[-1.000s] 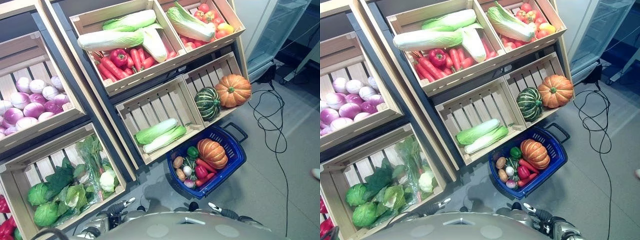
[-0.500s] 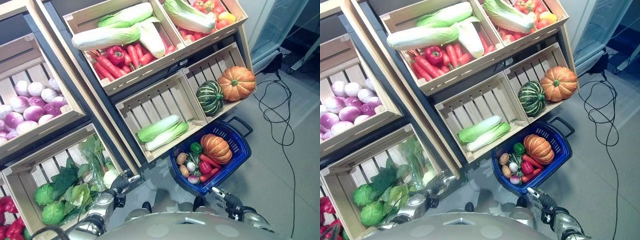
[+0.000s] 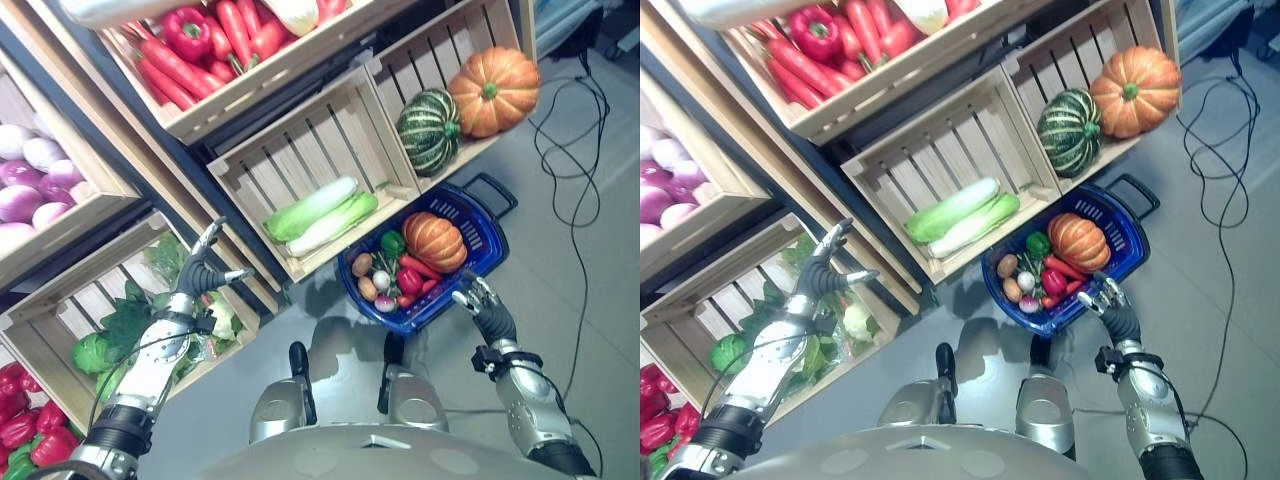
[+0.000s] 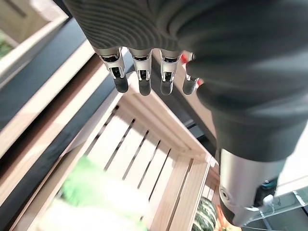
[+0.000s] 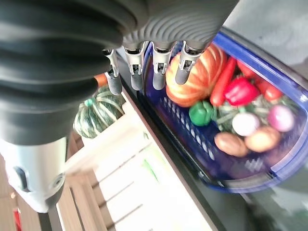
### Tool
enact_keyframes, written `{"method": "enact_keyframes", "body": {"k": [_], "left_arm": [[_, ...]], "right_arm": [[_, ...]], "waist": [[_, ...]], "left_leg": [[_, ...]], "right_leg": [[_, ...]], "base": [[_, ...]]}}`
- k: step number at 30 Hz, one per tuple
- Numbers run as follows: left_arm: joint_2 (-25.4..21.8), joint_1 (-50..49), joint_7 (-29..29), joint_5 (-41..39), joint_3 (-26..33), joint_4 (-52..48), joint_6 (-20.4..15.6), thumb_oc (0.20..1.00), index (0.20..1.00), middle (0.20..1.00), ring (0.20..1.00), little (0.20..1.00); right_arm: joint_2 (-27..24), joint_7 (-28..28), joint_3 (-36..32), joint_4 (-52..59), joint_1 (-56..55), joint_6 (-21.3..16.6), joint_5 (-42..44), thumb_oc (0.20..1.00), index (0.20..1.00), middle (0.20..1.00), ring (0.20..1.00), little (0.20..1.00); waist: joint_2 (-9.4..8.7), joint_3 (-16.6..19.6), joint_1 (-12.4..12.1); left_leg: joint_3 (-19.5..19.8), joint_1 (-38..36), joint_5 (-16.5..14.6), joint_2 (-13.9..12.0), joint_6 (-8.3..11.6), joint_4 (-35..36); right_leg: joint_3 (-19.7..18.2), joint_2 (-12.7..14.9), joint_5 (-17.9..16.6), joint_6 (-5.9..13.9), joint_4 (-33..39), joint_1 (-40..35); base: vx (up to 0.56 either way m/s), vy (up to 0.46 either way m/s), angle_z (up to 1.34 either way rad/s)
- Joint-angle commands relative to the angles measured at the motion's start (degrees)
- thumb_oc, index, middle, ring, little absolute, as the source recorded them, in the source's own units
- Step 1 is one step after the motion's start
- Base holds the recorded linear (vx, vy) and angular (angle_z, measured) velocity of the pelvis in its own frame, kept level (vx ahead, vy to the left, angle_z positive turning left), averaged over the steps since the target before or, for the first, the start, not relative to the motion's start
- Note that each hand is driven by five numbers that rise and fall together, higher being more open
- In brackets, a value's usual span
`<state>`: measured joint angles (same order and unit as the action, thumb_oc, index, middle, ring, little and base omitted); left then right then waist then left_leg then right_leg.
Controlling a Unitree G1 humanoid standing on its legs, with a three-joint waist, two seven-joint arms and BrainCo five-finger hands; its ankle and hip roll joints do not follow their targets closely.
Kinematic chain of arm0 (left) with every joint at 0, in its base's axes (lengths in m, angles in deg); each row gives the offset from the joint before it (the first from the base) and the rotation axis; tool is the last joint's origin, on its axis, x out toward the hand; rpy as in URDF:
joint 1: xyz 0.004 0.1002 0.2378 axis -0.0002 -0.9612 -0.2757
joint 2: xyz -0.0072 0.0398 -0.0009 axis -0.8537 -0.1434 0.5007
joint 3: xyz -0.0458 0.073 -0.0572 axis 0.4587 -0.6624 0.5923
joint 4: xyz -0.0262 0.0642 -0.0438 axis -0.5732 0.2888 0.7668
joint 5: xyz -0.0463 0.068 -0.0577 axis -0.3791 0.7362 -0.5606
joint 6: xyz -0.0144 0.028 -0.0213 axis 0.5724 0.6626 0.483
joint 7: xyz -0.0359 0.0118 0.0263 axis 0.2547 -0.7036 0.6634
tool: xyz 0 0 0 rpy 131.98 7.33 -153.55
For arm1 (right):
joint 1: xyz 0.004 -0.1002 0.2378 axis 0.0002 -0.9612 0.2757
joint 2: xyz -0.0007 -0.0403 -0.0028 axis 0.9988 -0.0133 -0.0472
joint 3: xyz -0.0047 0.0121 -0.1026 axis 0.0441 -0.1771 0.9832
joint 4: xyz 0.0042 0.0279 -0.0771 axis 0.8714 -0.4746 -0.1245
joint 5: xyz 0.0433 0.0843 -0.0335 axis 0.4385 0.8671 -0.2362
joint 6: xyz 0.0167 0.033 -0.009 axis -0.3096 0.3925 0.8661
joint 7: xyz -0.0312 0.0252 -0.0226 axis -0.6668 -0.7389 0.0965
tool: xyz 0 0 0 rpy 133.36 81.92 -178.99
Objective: Pick up fruits and vegetables into the basket
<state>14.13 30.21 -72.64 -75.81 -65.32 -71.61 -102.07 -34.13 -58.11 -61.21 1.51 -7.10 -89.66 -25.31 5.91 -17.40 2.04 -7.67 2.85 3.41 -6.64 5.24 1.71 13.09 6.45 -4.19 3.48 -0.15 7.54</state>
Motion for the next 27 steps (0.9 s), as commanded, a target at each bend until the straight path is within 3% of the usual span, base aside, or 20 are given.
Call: {"method": "enact_keyframes", "body": {"k": [1,4,15,27], "left_arm": [[-3.8,2.8,-7.3,5.4,2.0,-4.0,-2.3,1.0,1.0,1.0,1.0,1.0],[-4.3,7.6,-12.7,9.6,0.5,-4.9,0.5,1.0,1.0,1.0,1.0,1.0],[-6.1,22.6,-20.5,11.0,-2.1,-5.5,10.0,1.0,1.0,1.0,1.0,1.0],[-9.3,34.4,-22.5,10.5,-2.8,-0.5,17.3,1.0,1.0,1.0,1.0,1.0]], "right_arm": [[-1.5,3.3,0.1,7.1,0.3,-4.5,-0.3,1.0,1.0,1.0,1.0,1.0],[-2.9,4.7,1.1,10.7,2.0,-3.9,-0.4,1.0,1.0,1.0,1.0,1.0],[-5.7,13.0,4.9,17.6,8.7,-1.1,-8.6,1.0,1.0,1.0,1.0,1.0],[-7.7,13.2,6.3,21.8,12.4,4.9,-10.1,1.0,1.0,1.0,1.0,1.0]], "waist": [[-2.96,-0.7,1.5],[-3.03,-3.2,2.4],[-3.69,-9.0,5.2],[-3.73,-12.4,8.3]], "left_leg": [[1.0,4.5,-3.1,1.0,-1.4,-4.8],[0.7,8.5,-2.7,0.8,-1.19,-7.4],[-0.8,19.2,-3.2,0.5,-1.69,-15.7],[-3.5,29.5,-4.1,-0.2,-1.89,-22.2]], "right_leg": [[-1.3,3.2,10.3,1.6,-13.3,3.8],[-2.1,3.2,11.1,1.47,-17.5,8.5],[-4.8,1.1,13.6,0.51,-29.0,21.4],[-6.8,-0.8,14.0,-0.47,-34.4,31.9]], "base": [[-0.05,-0.065,0.0],[-0.09,-0.061,0.01],[-0.03,-0.03,-0.05],[0.0,0.023,-0.09]]}}
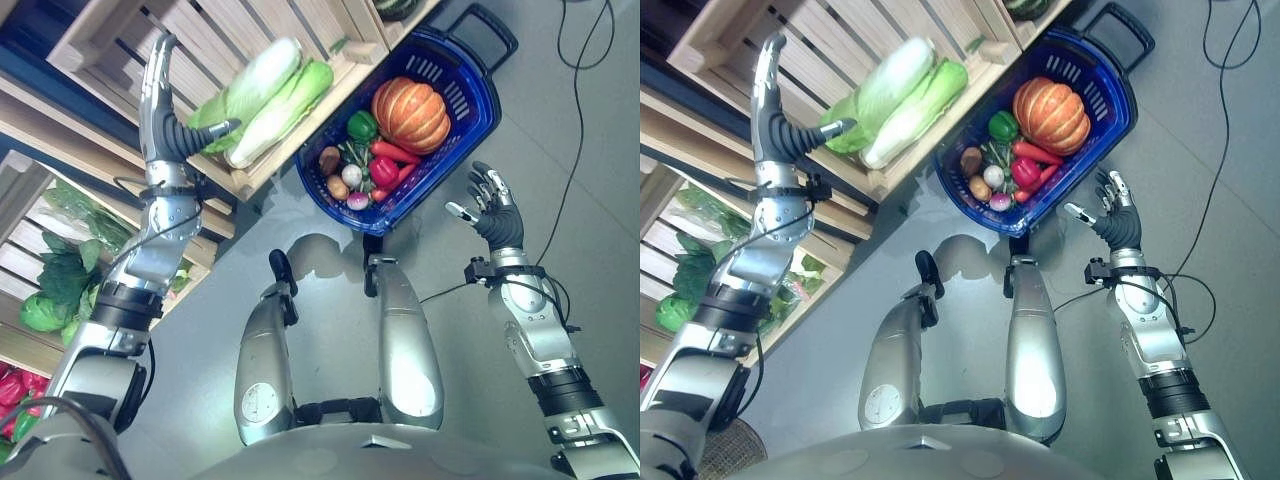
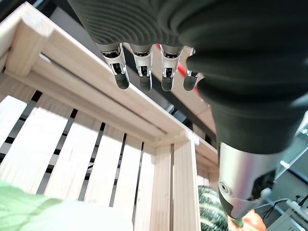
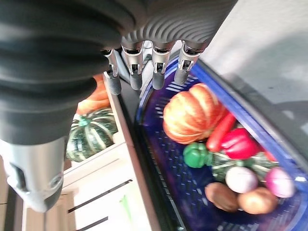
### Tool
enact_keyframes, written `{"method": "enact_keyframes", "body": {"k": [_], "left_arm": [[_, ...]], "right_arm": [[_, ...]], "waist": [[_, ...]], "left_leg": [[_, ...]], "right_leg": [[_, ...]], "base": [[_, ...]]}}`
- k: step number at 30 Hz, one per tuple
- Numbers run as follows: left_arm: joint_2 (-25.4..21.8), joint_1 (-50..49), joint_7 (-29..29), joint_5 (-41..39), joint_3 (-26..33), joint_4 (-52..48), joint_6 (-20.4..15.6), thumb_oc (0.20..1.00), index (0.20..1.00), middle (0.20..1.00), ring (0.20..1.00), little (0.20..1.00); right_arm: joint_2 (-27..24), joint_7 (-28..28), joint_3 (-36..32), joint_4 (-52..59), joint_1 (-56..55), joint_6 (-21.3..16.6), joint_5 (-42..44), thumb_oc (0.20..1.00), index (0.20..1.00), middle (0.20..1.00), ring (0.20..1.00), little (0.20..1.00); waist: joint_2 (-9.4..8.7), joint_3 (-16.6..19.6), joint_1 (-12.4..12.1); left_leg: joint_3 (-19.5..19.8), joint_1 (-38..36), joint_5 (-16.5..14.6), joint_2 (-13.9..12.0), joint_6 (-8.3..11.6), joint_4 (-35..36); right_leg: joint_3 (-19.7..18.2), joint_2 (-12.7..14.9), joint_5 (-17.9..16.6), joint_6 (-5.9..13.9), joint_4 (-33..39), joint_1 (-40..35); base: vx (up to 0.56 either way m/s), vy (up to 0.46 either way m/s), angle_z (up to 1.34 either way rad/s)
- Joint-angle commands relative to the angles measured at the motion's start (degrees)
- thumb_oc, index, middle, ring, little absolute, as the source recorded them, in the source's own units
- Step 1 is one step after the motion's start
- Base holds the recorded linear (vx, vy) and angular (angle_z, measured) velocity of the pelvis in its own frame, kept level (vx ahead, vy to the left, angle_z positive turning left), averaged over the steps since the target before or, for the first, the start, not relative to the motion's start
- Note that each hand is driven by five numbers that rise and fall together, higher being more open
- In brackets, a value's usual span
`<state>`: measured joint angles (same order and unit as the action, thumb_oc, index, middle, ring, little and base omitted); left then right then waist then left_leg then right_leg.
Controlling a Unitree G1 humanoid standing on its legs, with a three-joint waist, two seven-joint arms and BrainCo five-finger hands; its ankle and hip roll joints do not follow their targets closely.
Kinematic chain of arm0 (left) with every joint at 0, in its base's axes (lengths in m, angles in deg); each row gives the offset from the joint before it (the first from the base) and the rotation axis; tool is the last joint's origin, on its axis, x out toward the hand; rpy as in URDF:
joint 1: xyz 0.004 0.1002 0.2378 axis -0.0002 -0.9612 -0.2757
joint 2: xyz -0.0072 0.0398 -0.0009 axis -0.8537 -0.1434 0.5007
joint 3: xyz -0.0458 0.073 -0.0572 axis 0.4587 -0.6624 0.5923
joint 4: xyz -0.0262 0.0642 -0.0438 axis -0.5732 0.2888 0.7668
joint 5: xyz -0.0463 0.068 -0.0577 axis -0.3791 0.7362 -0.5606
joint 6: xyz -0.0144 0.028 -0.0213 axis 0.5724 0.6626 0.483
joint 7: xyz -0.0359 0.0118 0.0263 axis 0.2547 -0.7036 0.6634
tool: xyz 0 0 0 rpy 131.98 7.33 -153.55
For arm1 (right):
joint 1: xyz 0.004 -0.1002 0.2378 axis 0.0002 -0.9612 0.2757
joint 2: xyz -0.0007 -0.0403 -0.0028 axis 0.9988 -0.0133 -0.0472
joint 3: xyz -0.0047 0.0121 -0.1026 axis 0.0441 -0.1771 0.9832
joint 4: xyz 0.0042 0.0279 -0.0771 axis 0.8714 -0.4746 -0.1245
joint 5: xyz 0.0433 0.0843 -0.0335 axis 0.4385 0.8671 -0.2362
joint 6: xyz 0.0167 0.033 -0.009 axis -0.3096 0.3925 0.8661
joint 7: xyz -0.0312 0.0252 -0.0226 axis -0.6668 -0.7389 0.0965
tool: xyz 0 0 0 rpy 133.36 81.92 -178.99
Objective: Pick up fruits and vegetables into the basket
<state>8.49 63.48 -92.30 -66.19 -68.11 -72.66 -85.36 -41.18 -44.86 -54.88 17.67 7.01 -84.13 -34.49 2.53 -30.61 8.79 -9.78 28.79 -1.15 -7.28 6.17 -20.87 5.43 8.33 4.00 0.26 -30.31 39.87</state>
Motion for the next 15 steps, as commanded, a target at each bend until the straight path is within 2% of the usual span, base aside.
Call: {"method": "enact_keyframes", "body": {"k": [1,5,6,9,15], "left_arm": [[-3.9,2.7,-3.3,0.2,-0.6,2.2,2.1,1.0,1.0,1.0,1.0,1.0],[-4.1,6.0,-4.1,-1.4,-1.5,6.5,5.7,1.0,1.0,1.0,1.0,1.0],[-4.4,7.2,-5.3,-1.9,-2.0,8.9,6.7,1.0,1.0,1.0,1.0,1.0],[-5.1,10.6,-6.7,-4.2,-3.0,15.3,10.2,1.0,1.0,1.0,1.0,1.0],[-5.0,15.6,-7.6,-9.2,-3.8,25.7,14.1,1.0,1.0,1.0,1.0,1.0]], "right_arm": [[-0.8,0.1,0.3,6.1,-1.7,-0.3,-0.9,1.0,1.0,1.0,1.0,1.0],[-1.5,0.1,0.6,6.6,-1.3,0.4,-1.1,1.0,1.0,1.0,1.0,1.0],[-2.3,0.0,0.6,6.9,-1.3,0.7,-0.9,1.0,1.0,1.0,1.0,1.0],[-3.6,-0.2,0.4,7.4,-1.4,1.3,-0.7,1.0,1.0,1.0,1.0,1.0],[-5.0,0.3,0.6,7.6,-0.9,1.6,0.4,1.0,1.0,1.0,1.0,1.0]], "waist": [[-0.27,0.8,2.1],[0.01,0.8,3.3],[0.15,0.8,3.9],[0.57,0.8,5.2],[1.18,0.8,6.7]], "left_leg": [[-1.7,4.8,0.4,0.6,-2.85,-0.3],[-2.2,6.9,0.0,0.9,-2.91,-1.5],[-1.8,6.9,-1.7,1.1,-2.41,-2.5],[-2.5,8.4,-1.9,1.1,-2.26,-3.5],[-3.1,10.4,-2.1,1.3,-1.94,-4.4]], "right_leg": [[0.6,-2.9,5.7,2.61,-4.5,0.9],[-0.2,-3.1,5.8,2.39,-5.5,3.5],[-1.0,-3.0,7.6,2.78,-6.6,3.9],[-1.9,-2.9,7.5,2.7,-7.2,6.0],[-3.3,-2.8,7.4,2.62,-7.9,8.9]], "base": [[0.03,0.04,-0.08],[0.07,0.083,-0.1],[0.14,0.128,-0.17],[0.08,0.121,-0.15],[0.05,0.097,-0.06]]}}
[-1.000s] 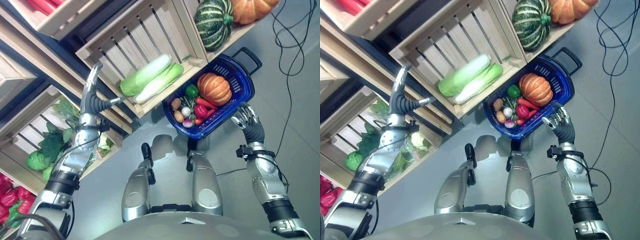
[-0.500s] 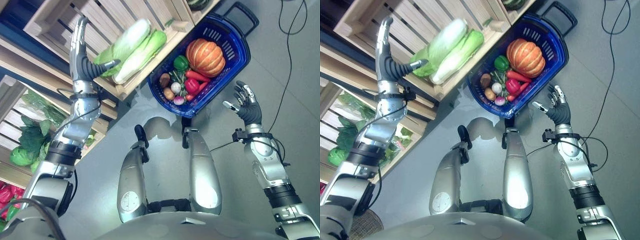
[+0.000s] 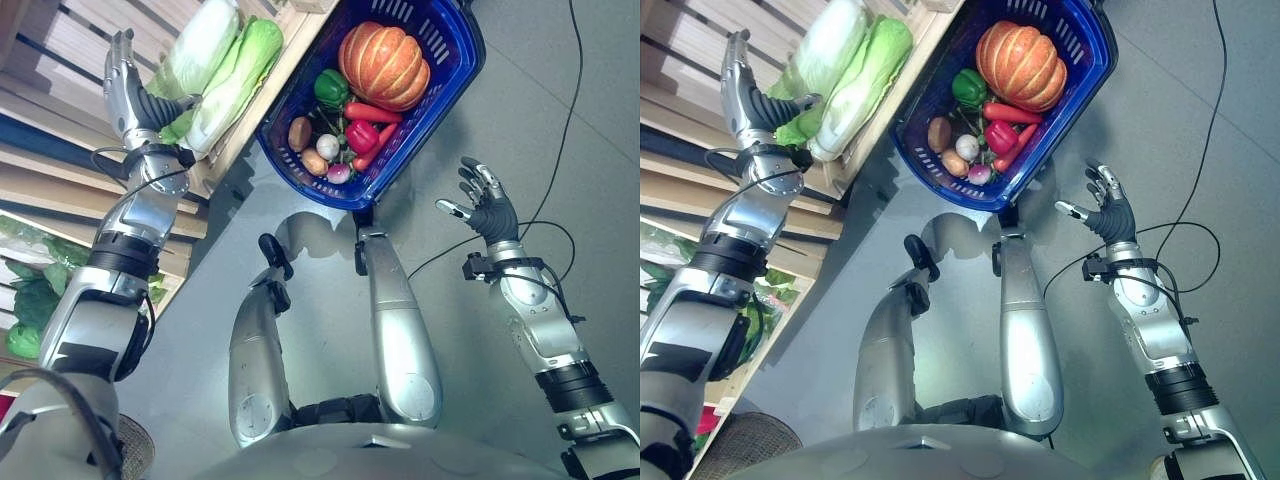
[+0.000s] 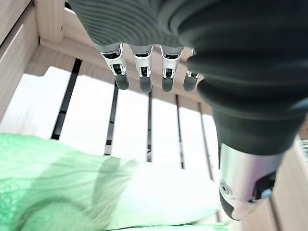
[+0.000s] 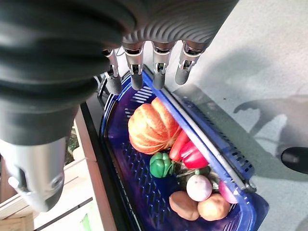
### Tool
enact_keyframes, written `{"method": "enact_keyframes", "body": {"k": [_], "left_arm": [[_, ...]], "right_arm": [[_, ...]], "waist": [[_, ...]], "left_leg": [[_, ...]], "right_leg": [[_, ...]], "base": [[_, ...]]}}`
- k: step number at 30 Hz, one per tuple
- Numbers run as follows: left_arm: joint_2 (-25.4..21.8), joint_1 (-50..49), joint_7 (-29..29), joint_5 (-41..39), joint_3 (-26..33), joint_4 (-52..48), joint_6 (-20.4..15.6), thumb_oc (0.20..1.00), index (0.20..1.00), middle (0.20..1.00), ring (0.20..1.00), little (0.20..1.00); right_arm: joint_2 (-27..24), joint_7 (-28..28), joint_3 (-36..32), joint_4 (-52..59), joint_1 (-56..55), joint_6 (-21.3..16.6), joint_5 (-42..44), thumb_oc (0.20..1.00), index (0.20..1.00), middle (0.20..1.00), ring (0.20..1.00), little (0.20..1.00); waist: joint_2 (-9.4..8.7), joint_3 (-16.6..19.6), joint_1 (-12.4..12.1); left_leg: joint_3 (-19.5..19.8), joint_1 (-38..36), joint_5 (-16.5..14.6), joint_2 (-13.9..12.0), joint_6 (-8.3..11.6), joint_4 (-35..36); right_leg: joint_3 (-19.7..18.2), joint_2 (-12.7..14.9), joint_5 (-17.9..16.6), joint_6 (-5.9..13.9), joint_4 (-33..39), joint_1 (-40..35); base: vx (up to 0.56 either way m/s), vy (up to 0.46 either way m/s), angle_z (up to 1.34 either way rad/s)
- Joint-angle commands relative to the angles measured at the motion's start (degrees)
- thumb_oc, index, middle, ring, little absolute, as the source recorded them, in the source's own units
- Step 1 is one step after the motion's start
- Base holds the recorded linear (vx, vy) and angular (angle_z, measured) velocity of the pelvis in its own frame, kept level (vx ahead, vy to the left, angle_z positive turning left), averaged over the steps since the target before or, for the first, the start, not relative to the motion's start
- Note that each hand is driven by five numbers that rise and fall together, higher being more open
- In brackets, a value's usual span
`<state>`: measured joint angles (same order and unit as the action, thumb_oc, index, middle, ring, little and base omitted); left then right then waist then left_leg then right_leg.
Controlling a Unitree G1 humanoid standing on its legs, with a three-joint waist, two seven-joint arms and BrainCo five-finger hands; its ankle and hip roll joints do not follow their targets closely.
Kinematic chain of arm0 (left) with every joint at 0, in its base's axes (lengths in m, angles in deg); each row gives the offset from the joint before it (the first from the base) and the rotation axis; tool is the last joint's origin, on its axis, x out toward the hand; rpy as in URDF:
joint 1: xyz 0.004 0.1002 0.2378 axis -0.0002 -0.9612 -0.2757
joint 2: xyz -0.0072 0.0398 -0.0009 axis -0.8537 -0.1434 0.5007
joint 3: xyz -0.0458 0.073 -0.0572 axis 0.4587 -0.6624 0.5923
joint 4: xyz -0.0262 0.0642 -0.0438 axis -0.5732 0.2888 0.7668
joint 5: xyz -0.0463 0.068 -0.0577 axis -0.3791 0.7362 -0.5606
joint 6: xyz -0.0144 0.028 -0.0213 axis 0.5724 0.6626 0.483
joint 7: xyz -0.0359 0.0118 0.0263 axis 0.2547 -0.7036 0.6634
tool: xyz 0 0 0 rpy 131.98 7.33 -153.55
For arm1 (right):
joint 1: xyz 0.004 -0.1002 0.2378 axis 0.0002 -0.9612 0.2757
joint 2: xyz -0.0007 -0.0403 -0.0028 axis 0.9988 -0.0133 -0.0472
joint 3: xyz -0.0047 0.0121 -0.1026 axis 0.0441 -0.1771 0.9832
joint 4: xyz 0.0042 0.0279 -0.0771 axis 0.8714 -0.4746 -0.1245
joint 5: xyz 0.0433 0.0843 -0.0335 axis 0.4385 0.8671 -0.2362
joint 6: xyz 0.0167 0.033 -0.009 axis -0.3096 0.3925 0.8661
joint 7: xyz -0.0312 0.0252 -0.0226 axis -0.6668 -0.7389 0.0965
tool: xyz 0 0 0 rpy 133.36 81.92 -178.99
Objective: Pick up fruits and vegetables into the basket
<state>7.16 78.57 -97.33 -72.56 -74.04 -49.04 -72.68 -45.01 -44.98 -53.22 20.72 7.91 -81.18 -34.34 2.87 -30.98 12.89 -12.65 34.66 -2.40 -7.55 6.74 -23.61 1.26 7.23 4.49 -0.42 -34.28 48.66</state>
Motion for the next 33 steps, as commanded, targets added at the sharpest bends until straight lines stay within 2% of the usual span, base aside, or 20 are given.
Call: {"method": "enact_keyframes", "body": {"k": [1,10,17,24,33], "left_arm": [[-3.5,1.2,-2.8,-3.3,2.4,3.9,2.0,1.0,1.0,1.0,1.0,1.0],[-5.2,5.0,-3.2,-8.8,2.0,13.2,5.7,1.0,1.0,1.0,1.0,1.0],[-7.0,6.6,-0.8,-11.9,1.3,20.7,8.9,1.0,1.0,1.0,1.0,1.0],[-7.5,8.3,2.9,-13.7,-0.5,26.9,9.8,1.0,1.0,1.0,1.0,1.0],[-7.9,10.6,3.0,-15.8,-2.4,31.7,10.9,1.0,1.0,1.0,1.0,1.0]], "right_arm": [[-1.5,0.7,-1.0,5.0,-1.8,-1.2,0.4,1.0,1.0,1.0,1.0,1.0],[-2.7,1.6,0.3,5.2,-0.5,0.2,0.2,1.0,1.0,1.0,1.0,1.0],[-3.8,1.8,0.7,4.4,1.0,1.2,0.6,1.0,1.0,1.0,1.0,1.0],[-4.7,1.9,1.5,3.4,2.6,1.4,1.9,1.0,1.0,1.0,1.0,1.0],[-5.3,2.6,2.6,1.1,4.4,0.9,2.5,1.0,1.0,1.0,1.0,1.0]], "waist": [[0.99,1.2,2.9],[1.59,1.2,4.4],[2.12,1.2,5.3],[2.64,1.2,6.1],[2.6,1.2,6.7]], "left_leg": [[-0.3,4.9,-0.9,1.6,-2.46,-1.7],[-0.4,7.9,-1.6,2.2,-2.25,-3.1],[-1.1,10.2,-1.8,2.2,-1.87,-3.6],[-1.7,11.9,-1.9,2.2,-1.56,-4.2],[-2.1,14.8,-2.4,2.1,-1.54,-5.6]], "right_leg": [[0.6,-1.7,6.8,3.29,-3.9,0.6],[-1.6,-2.1,6.5,3.14,-4.5,4.5],[-3.0,-1.8,5.6,3.33,-4.1,7.5],[-4.0,-1.8,5.0,3.44,-4.0,9.8],[-5.2,-2.1,4.1,3.41,-3.7,12.9]], "base": [[0.04,0.094,-0.08],[0.03,0.079,-0.06],[0.01,0.089,-0.06],[0.0,0.072,-0.06],[0.01,0.061,-0.04]]}}
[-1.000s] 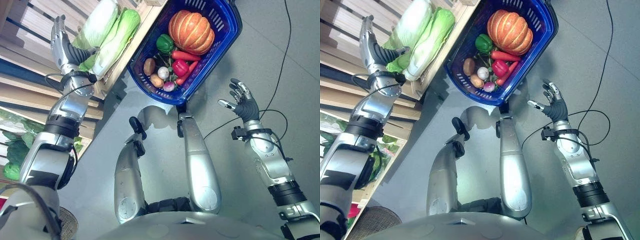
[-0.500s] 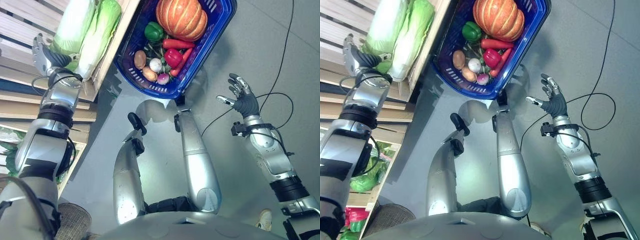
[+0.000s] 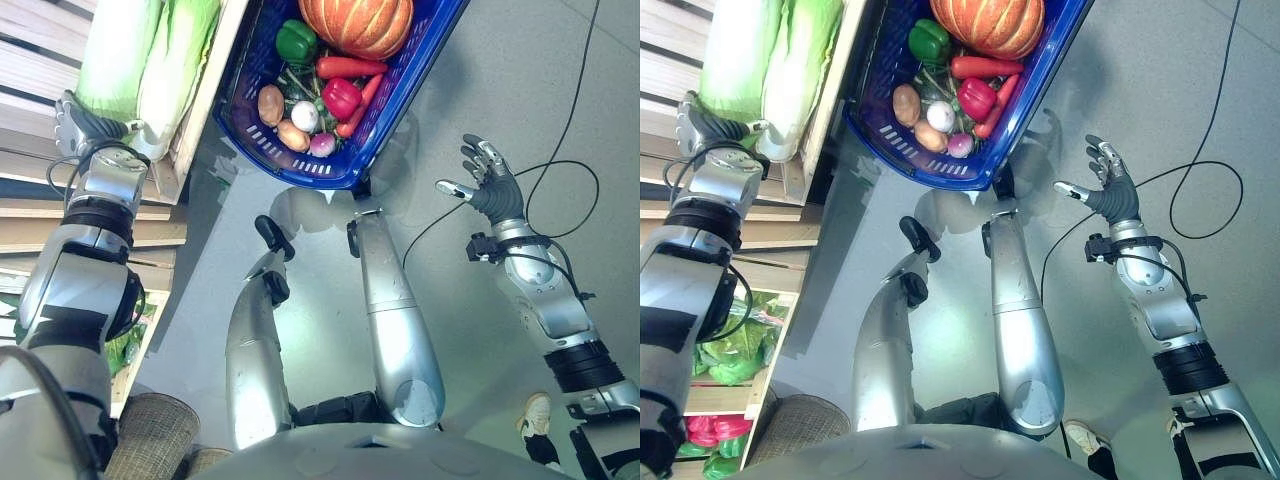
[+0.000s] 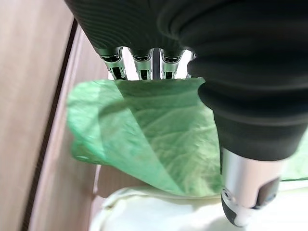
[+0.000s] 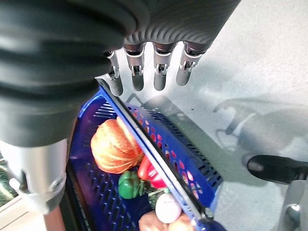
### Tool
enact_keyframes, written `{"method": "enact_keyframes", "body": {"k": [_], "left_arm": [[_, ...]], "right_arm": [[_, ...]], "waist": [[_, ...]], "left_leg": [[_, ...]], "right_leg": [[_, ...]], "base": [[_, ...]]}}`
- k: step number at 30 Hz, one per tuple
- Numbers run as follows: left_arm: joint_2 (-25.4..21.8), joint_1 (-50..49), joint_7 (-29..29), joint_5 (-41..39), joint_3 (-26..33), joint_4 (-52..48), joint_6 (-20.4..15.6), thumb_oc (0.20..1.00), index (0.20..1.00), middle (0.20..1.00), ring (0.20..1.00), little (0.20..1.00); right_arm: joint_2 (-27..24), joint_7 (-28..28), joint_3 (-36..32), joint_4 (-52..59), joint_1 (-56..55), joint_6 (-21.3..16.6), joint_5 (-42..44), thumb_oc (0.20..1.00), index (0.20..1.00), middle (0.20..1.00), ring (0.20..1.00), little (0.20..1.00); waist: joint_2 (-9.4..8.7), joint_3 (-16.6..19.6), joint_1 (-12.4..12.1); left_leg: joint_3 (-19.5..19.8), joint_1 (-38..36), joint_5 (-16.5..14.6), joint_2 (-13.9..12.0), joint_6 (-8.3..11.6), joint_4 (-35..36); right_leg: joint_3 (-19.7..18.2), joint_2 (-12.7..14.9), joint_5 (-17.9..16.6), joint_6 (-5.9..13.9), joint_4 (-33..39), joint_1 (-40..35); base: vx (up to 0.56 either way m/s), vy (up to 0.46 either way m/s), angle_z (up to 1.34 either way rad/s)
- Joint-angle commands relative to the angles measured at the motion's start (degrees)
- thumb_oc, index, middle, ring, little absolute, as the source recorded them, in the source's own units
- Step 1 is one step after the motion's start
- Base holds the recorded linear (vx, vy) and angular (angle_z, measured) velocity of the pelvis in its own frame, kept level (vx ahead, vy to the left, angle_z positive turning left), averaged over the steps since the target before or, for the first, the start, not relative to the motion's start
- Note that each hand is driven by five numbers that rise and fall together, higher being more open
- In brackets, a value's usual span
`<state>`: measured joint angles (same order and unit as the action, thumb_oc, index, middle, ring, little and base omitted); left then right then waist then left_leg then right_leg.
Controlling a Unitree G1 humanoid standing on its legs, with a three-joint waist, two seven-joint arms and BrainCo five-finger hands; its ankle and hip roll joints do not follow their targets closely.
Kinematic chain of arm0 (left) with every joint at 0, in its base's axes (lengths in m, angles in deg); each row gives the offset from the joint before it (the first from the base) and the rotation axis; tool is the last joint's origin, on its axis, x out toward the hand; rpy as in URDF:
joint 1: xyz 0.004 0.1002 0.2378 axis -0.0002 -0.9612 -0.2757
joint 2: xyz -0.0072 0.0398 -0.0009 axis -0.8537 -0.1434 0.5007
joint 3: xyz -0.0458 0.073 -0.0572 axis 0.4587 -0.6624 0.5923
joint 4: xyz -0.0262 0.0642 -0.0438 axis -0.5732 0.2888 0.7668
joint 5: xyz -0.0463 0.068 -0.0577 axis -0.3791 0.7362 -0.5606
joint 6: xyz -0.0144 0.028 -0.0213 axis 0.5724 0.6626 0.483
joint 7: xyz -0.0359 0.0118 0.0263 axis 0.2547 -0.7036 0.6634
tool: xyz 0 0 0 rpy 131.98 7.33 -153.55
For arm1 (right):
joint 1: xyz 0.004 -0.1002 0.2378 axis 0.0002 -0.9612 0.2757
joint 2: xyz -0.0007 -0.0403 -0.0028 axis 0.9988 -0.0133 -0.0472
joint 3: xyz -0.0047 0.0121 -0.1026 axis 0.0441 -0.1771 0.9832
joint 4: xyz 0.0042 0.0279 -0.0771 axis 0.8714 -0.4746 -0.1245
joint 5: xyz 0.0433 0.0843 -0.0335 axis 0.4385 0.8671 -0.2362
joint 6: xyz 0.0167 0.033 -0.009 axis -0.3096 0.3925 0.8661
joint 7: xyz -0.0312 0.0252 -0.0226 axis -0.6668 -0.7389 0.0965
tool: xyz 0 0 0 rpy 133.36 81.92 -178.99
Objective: Pick up fruits and vegetables into the basket
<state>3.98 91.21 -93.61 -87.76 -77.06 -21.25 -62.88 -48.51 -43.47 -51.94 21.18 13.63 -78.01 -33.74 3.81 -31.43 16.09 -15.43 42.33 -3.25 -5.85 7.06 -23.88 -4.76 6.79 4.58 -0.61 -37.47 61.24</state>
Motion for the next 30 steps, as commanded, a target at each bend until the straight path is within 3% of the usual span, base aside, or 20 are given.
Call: {"method": "enact_keyframes", "body": {"k": [1,13,14,15,16,25,30], "left_arm": [[-4.8,-1.7,-0.6,-1.0,0.6,4.5,1.1,1.0,1.0,1.0,1.0,1.0],[-4.9,-0.9,-0.1,-2.8,-0.2,7.0,0.0,1.0,1.0,1.0,1.0,1.0],[-5.1,-0.4,-0.1,-3.7,-0.2,7.4,0.3,0.586,0.586,0.586,0.586,0.586],[-5.1,-0.3,-0.2,-4.0,-0.1,7.5,0.3,0.291,0.291,0.291,0.291,0.291],[-5.3,0.1,-0.2,-4.6,-0.2,8.1,0.4,0.2,0.2,0.2,0.2,0.2],[-5.2,0.8,2.3,-5.8,-1.1,9.3,0.0,0.2,0.2,0.2,0.2,0.2],[-4.0,-1.8,3.2,-6.3,-0.2,7.5,-3.1,0.2,0.2,0.2,0.2,0.2]], "right_arm": [[-1.8,1.1,1.4,0.3,-1.3,-2.6,2.1,1.0,1.0,1.0,1.0,1.0],[-2.0,1.1,1.7,-1.4,-0.3,-3.8,2.8,1.0,1.0,1.0,1.0,1.0],[-2.3,0.9,1.7,-1.6,-0.2,-4.1,2.9,1.0,1.0,1.0,1.0,1.0],[-2.3,0.8,1.6,-1.7,-0.2,-4.2,2.9,1.0,1.0,1.0,1.0,1.0],[-2.3,0.7,1.8,-2.1,-0.2,-4.7,2.8,1.0,1.0,1.0,1.0,1.0],[-2.3,1.0,1.7,-2.5,0.0,-5.9,3.3,1.0,1.0,1.0,1.0,1.0],[-1.9,1.0,1.3,-1.1,-0.3,-6.8,2.1,1.0,1.0,1.0,1.0,1.0]], "waist": [[1.62,1.6,3.4],[1.59,1.6,3.7],[1.55,1.6,3.8],[1.54,1.6,3.8],[1.45,1.6,3.9],[1.1,1.6,3.8],[0.95,1.6,3.5]], "left_leg": [[0.7,7.5,-1.6,0.4,-1.9,-5.5],[1.0,10.2,-2.9,0.6,-2.42,-8.0],[0.9,10.4,-3.0,0.6,-2.44,-8.1],[0.9,10.5,-3.1,0.6,-2.45,-8.2],[0.9,10.7,-3.1,0.5,-2.44,-8.3],[1.7,11.7,-3.5,0.7,-2.6,-9.2],[1.6,10.1,-3.4,0.8,-2.63,-8.2]], "right_leg": [[0.7,-1.7,3.9,3.58,-0.6,0.7],[-0.4,-1.9,3.4,3.53,-1.3,3.5],[-0.5,-1.9,3.3,3.52,-1.3,3.8],[-0.5,-1.9,3.3,3.51,-1.3,3.8],[-0.5,-1.9,3.2,3.54,-1.3,4.0],[-0.8,-2.1,2.9,3.46,-1.6,4.9],[-0.5,-1.7,2.8,3.58,-0.9,3.4]], "base": [[0.0,0.0,0.0],[0.01,0.032,-0.01],[0.01,0.049,-0.02],[0.0,0.052,-0.01],[0.0,0.039,-0.01],[0.0,0.011,-0.02],[0.0,0.0,0.0]]}}
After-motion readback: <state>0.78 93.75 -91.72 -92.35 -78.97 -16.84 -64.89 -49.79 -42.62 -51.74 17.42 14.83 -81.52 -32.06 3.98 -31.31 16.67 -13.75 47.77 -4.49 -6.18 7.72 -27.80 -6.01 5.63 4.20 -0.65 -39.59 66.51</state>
